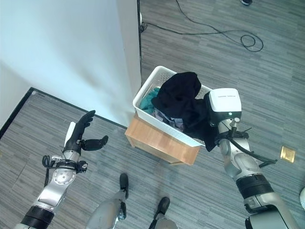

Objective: Pick up bed clothes into laundry basket.

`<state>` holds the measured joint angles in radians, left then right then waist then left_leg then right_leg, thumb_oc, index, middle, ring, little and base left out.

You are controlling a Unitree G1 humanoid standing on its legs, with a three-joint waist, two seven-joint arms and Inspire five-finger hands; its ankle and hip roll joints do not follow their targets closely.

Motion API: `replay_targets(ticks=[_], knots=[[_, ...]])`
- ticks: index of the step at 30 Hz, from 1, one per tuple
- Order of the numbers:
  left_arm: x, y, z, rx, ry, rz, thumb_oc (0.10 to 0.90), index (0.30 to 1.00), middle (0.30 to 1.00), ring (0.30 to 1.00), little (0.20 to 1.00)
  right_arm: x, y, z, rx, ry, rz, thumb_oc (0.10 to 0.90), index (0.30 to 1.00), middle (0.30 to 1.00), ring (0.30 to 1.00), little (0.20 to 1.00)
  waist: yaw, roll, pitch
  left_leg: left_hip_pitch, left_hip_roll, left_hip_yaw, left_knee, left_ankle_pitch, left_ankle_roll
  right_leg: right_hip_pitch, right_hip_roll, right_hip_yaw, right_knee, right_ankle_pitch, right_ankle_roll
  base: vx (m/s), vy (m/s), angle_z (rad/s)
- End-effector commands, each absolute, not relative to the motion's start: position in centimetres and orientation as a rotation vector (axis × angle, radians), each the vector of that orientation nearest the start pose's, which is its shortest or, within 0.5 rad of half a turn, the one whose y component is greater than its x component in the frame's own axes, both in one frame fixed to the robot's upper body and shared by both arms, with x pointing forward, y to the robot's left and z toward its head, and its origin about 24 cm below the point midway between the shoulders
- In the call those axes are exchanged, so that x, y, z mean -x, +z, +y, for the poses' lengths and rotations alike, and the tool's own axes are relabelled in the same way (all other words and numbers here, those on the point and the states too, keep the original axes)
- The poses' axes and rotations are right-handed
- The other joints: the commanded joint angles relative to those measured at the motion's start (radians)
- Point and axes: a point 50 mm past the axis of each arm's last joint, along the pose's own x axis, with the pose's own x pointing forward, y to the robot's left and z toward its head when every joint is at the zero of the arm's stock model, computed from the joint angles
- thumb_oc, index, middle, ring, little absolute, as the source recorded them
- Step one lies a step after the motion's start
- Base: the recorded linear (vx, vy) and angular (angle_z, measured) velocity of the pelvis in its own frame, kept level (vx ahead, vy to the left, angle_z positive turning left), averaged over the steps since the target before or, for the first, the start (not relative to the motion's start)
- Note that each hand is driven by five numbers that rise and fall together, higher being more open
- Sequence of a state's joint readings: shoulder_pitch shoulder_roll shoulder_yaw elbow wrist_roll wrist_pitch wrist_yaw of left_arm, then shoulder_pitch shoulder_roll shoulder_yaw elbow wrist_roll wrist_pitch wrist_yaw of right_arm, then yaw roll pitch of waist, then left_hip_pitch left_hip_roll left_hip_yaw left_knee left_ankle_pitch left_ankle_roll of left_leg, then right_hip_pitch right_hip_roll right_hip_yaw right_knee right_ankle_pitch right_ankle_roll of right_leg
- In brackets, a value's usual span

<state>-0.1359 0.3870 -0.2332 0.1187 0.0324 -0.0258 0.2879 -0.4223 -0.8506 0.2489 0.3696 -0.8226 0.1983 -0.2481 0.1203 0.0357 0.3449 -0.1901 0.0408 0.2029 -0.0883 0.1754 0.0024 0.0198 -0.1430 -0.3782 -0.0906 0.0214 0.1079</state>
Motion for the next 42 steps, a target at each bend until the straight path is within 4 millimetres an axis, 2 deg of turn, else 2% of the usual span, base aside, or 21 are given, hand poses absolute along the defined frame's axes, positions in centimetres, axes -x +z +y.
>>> replay_targets(ticks=[1, 3, 5, 6, 7, 10, 15, 17, 18, 19, 24, 27, 30, 37, 39, 42], knots=[[-29.6, 9.6, 16.1, -0.428, 0.025, -0.288, 0.8, 0.9, 0.9, 0.9, 0.9, -32.2, 23.2, -31.3, 1.858, -0.648, -0.25, 0.4, 0.3, 0.3, 0.3, 0.3, 0.001, 0.014, -0.039, 0.068, 0.102, 0.022, 0.001, -0.092, -0.124, -0.027, -0.058, -0.014, 0.003, -0.037, 0.064, 0.02, 0.017, -0.04], [-29.8, 9.8, 15.9, -0.44, 0.019, -0.298, 0.8, 0.9, 0.9, 0.9, 0.9, -32.4, 25.0, -31.7, 1.893, -0.711, -0.269, 0.4, 0.3, 0.3, 0.3, 0.3, 0.002, 0.009, -0.025, 0.044, 0.108, 0.031, 0.001, -0.085, -0.129, -0.054, -0.059, -0.01, 0.003, -0.029, 0.068, 0.0, 0.026, -0.07], [-29.9, 9.7, 15.8, -0.439, 0.017, -0.298, 0.8, 0.9, 0.9, 0.9, 0.9, -32.6, 25.4, -31.9, 1.907, -0.725, -0.27, 0.4, 0.3, 0.3, 0.3, 0.3, 0.002, 0.01, -0.02, 0.034, 0.11, 0.035, 0.001, -0.082, -0.13, -0.066, -0.059, -0.009, 0.003, -0.026, 0.069, 0.0, 0.025, -0.16], [-29.9, 9.8, 15.8, -0.434, 0.021, -0.3, 0.8, 0.9, 0.9, 0.9, 0.9, -32.5, 27.3, -32.0, 1.944, -0.778, -0.302, 0.4, 0.3, 0.3, 0.3, 0.3, 0.004, 0.008, -0.009, 0.014, 0.115, 0.039, 0.001, -0.076, -0.135, -0.087, -0.059, -0.012, 0.003, -0.02, 0.072, 0.0, 0.03, -0.15], [-29.9, 9.8, 15.8, -0.434, 0.022, -0.3, 0.8, 0.9, 0.9, 0.9, 0.9, -32.5, 27.4, -32.0, 1.944, -0.778, -0.302, 0.4, 0.3, 0.3, 0.3, 0.3, 0.004, 0.008, -0.009, 0.014, 0.115, 0.039, 0.001, -0.076, -0.135, -0.087, -0.059, -0.012, 0.003, -0.02, 0.072, 0.01, 0.026, -0.11], [-30.0, 9.8, 15.7, -0.426, 0.018, -0.303, 0.8, 0.9, 0.9, 0.9, 0.9, -32.3, 29.3, -31.9, 1.948, -0.842, -0.347, 0.4, 0.3, 0.3, 0.3, 0.3, 0.007, 0.002, 0.006, -0.008, 0.119, 0.036, 0.001, -0.072, -0.138, -0.107, -0.063, -0.012, 0.003, -0.013, 0.077, 0.0, 0.012, 0.0], [-30.1, 10.0, 15.6, -0.422, 0.02, -0.314, 0.8, 0.9, 0.9, 0.9, 0.9, -32.3, 30.8, -30.9, 1.941, -0.883, -0.424, 0.4, 0.3, 0.3, 0.3, 0.3, 0.016, -0.008, 0.02, -0.034, 0.121, 0.035, 0.001, -0.069, -0.14, -0.129, -0.066, -0.019, 0.003, -0.006, 0.081, 0.01, 0.029, -0.01], [-30.2, 10.0, 15.6, -0.419, 0.024, -0.314, 0.8, 0.9, 0.9, 0.9, 0.9, -32.4, 30.8, -30.8, 1.935, -0.882, -0.433, 0.4, 0.3, 0.3, 0.3, 0.3, 0.018, -0.01, 0.022, -0.039, 0.121, 0.033, 0.001, -0.069, -0.141, -0.133, -0.067, -0.022, 0.003, -0.004, 0.082, 0.02, 0.032, 0.01], [-30.3, 10.2, 15.6, -0.411, 0.031, -0.318, 0.8, 0.9, 0.9, 0.9, 0.9, -32.4, 30.6, -30.6, 1.906, -0.883, -0.435, 0.731, 0.796, 0.796, 0.796, 0.796, 0.022, -0.011, 0.028, -0.048, 0.122, 0.032, 0.001, -0.068, -0.142, -0.138, -0.068, -0.027, 0.003, -0.002, 0.083, 0.01, 0.03, 0.02], [-30.3, 10.2, 15.6, -0.412, 0.03, -0.318, 0.8, 0.9, 0.9, 0.9, 0.9, -32.4, 30.6, -30.7, 1.905, -0.884, -0.434, 0.8, 0.9, 0.9, 0.9, 0.9, 0.023, -0.012, 0.028, -0.048, 0.121, 0.031, 0.001, -0.067, -0.141, -0.139, -0.068, -0.027, 0.003, -0.002, 0.083, 0.01, 0.036, 0.08], [-30.7, 10.5, 15.5, -0.401, 0.046, -0.325, 0.8, 0.9, 0.9, 0.9, 0.9, -33.0, 29.4, -30.0, 1.877, -0.858, -0.432, 0.8, 0.9, 0.9, 0.9, 0.9, 0.041, -0.018, 0.045, -0.067, 0.125, 0.018, 0.001, -0.066, -0.144, -0.144, -0.069, -0.044, 0.003, 0.0, 0.085, 0.0, -0.005, 0.1], [-30.6, 10.3, 15.7, -0.395, 0.054, -0.318, 0.8, 0.9, 0.9, 0.9, 0.9, -33.3, 28.1, -29.4, 1.848, -0.819, -0.43, 0.8, 0.9, 0.9, 0.9, 0.9, 0.046, -0.019, 0.044, -0.061, 0.122, 0.013, 0.001, -0.069, -0.142, -0.133, -0.067, -0.047, 0.003, -0.004, 0.083, 0.03, -0.007, 0.11], [-30.5, 10.0, 16.0, -0.382, 0.064, -0.301, 0.8, 0.9, 0.9, 0.9, 0.9, -33.5, 26.8, -28.7, 1.778, -0.787, -0.44, 0.8, 0.9, 0.9, 0.9, 0.9, 0.05, -0.018, 0.032, -0.044, 0.117, 0.012, 0.001, -0.077, -0.138, -0.116, -0.068, -0.047, 0.003, -0.007, 0.082, 0.05, -0.004, 0.07], [-29.9, 10.0, 17.6, -0.367, 0.132, -0.294, 0.8, 0.9, 0.9, 0.9, 0.9, -32.3, 26.5, -26.0, 1.513, -0.716, -0.626, 0.8, 0.9, 0.9, 0.9, 0.9, 0.044, -0.017, -0.013, 0.018, 0.106, 0.009, 0.001, -0.102, -0.125, -0.058, -0.067, -0.036, 0.003, -0.022, 0.077, 0.03, -0.002, 0.05], [-29.5, 9.9, 18.2, -0.355, 0.14, -0.288, 0.8, 0.9, 0.9, 0.9, 0.9, -31.6, 25.4, -25.2, 1.463, -0.649, -0.641, 0.8, 0.9, 0.9, 0.9, 0.9, 0.037, -0.019, -0.03, 0.041, 0.101, 0.011, 0.001, -0.111, -0.12, -0.036, -0.065, -0.032, 0.003, -0.029, 0.076, 0.05, -0.025, 0.18], [-28.5, 9.1, 19.1, -0.345, 0.159, -0.252, 0.8, 0.9, 0.9, 0.9, 0.9, -29.7, 21.4, -24.1, 1.391, -0.516, -0.611, 0.8, 0.9, 0.9, 0.9, 0.9, 0.025, -0.02, -0.065, 0.086, 0.094, 0.009, 0.001, -0.124, -0.111, 0.009, -0.064, -0.029, 0.003, -0.041, 0.073, 0.06, -0.032, 0.01]])
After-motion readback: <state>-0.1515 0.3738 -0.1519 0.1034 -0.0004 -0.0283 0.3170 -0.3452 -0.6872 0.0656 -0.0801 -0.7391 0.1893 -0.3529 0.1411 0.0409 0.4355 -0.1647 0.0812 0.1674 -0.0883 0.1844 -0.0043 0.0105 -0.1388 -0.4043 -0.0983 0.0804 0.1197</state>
